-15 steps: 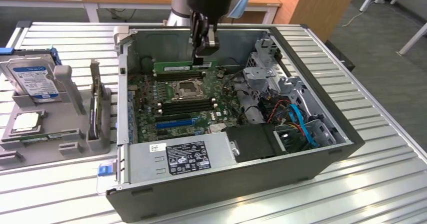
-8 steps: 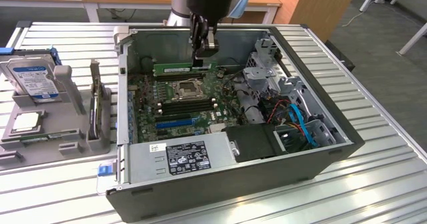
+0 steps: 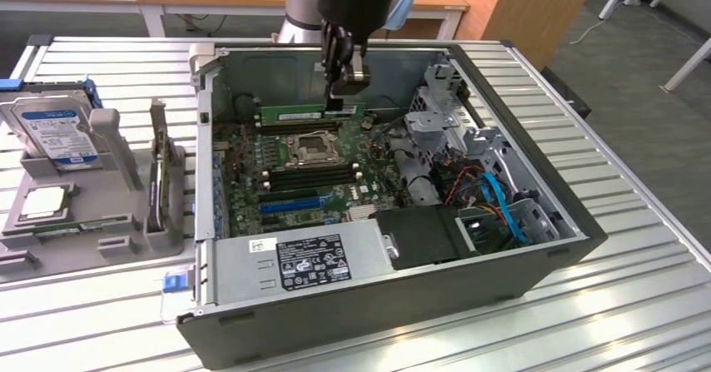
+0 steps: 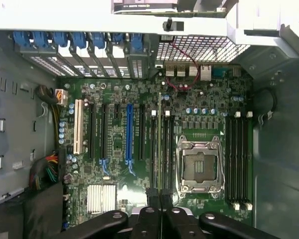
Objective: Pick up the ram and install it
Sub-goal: 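Pick up the ram and move it above insertion slot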
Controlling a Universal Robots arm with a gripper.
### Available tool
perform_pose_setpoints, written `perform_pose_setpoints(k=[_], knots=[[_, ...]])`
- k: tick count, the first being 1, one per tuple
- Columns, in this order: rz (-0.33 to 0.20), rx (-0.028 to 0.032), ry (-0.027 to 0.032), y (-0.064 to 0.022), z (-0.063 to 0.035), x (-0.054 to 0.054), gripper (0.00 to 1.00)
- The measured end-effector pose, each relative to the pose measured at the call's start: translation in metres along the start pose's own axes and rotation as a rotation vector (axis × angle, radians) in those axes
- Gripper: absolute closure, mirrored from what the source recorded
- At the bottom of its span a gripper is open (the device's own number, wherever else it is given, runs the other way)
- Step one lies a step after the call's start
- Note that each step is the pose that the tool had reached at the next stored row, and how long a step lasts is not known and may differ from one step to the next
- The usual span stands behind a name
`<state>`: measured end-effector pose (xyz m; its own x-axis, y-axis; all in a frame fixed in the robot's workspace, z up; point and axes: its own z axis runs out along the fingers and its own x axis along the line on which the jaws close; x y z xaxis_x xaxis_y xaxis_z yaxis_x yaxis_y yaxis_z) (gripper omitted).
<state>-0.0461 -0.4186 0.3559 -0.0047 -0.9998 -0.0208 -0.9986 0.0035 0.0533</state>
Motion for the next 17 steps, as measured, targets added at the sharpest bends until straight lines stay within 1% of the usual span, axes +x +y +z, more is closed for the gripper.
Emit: perform_pose_setpoints(k=[5, 9, 12, 17], knots=[[0.0, 0.0, 0.0001, -0.0073, -0.0004, 0.0, 0.89], [0.0, 0.0, 0.0, -0.0074, -0.0003, 0.0, 0.89], [0.0, 0.0, -0.0006, -0.0075, 0.0029, 0.0, 0.89], [0.0, 0.0, -0.0013, -0.008, 0.0115, 0.0, 0.89]])
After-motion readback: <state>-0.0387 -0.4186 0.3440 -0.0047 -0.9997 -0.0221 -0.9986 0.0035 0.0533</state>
